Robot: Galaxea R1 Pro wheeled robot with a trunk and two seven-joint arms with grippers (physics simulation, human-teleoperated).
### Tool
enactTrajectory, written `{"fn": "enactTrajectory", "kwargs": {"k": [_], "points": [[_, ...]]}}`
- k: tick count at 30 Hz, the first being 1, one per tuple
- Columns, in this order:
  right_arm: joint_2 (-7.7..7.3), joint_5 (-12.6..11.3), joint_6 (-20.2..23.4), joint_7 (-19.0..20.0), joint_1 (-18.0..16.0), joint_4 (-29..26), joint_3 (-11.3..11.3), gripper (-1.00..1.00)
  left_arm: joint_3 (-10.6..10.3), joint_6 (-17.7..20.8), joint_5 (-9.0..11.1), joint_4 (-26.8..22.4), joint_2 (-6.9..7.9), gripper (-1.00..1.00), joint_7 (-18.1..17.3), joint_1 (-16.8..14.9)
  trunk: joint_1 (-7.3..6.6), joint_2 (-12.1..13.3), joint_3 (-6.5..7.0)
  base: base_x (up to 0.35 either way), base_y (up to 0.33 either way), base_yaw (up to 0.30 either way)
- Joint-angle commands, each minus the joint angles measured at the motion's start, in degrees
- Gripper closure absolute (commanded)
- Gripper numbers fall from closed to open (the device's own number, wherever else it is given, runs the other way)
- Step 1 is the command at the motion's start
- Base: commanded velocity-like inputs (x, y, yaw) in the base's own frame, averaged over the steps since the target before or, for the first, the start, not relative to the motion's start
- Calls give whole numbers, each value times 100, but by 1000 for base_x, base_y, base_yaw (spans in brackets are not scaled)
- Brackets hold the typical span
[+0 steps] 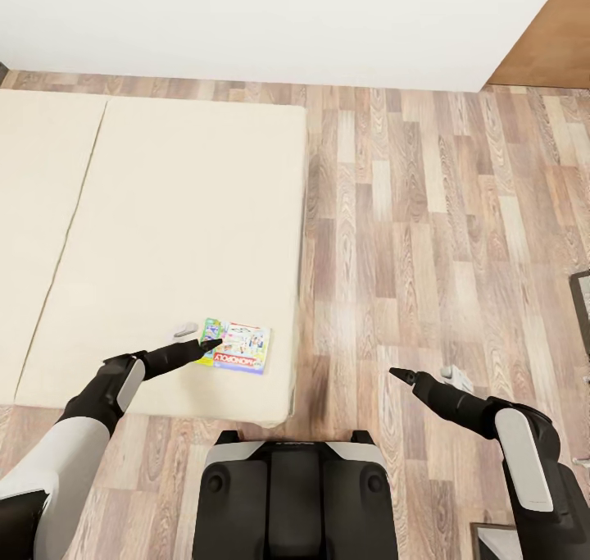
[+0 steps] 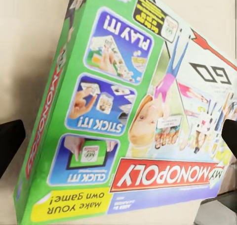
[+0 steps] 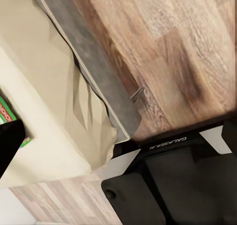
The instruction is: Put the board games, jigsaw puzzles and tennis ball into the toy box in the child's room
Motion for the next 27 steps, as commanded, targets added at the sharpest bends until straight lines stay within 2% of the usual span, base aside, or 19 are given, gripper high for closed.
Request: {"fn": "enactTrajectory", "kwargs": {"k": [1,8,27], "points": [[0,13,28,19,-3,-2,-6,-100,13,45,29,-1,-1,-100,-14,-2,3,-9,-6,0,-78,0],[0,15,28,25,-3,-2,-5,-100,13,45,29,-1,2,-100,-13,-2,3,-9,-6,0,-170,0],[0,5,28,24,-3,-2,-1,-100,12,45,29,-1,-1,-100,-7,-2,3,-9,-6,0,-60,0]]}}
